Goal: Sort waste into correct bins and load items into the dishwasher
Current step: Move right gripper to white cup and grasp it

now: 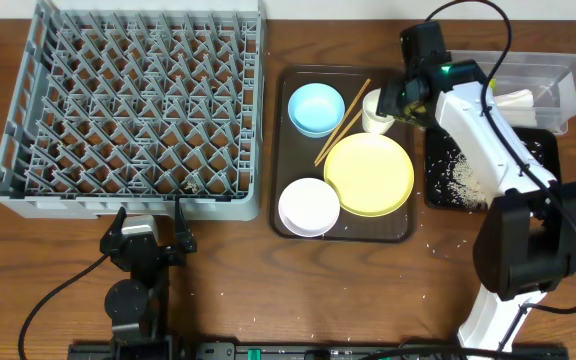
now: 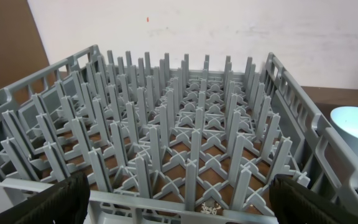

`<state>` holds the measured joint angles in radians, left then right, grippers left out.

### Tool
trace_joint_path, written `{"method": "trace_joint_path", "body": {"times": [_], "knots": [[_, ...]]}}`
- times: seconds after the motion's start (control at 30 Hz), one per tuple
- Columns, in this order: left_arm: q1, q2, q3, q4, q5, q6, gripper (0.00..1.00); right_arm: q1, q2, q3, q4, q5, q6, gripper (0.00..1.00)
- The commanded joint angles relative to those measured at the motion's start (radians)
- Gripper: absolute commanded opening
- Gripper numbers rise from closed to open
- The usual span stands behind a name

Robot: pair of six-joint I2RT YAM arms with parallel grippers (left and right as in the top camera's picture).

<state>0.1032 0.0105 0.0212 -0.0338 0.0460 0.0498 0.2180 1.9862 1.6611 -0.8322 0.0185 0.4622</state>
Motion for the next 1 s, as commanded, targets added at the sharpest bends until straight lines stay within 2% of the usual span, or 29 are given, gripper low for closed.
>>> {"method": "trace_joint_path", "body": {"times": [0.0, 0.13, 0.33, 0.63, 0.7, 0.8, 0.97], "knots": [[0.005, -0.005, -0.017, -0.035, -0.017, 0.006, 0.94, -0.003, 0.037, 0.011, 0.011, 0.024, 0.012, 0.56], [0.005, -0.004, -0.017, -0.037, -0.024, 0.003, 0.94, -0.004, 0.079, 0.011, 0.024, 0.049, 0.012, 0.51], [0.005, 0.023, -0.017, -0.037, -0.023, -0.002, 0.94, -0.009, 0.122, 0.011, 0.066, 0.064, 0.012, 0.31], [0.005, 0.132, -0.017, -0.036, -0.023, -0.002, 0.94, -0.011, 0.141, 0.011, 0.088, 0.082, -0.008, 0.09], [0.005, 0.139, -0.017, -0.034, -0.023, -0.002, 0.94, -0.013, 0.14, 0.011, 0.087, 0.082, -0.015, 0.02], [0.005, 0.138, -0.015, 0.005, 0.031, -0.029, 0.94, -0.023, 0.128, 0.011, 0.075, 0.076, -0.015, 0.01], [0.005, 0.138, 0.006, 0.012, 0.042, -0.193, 0.94, -0.039, 0.045, 0.027, 0.058, 0.031, -0.052, 0.01]]}}
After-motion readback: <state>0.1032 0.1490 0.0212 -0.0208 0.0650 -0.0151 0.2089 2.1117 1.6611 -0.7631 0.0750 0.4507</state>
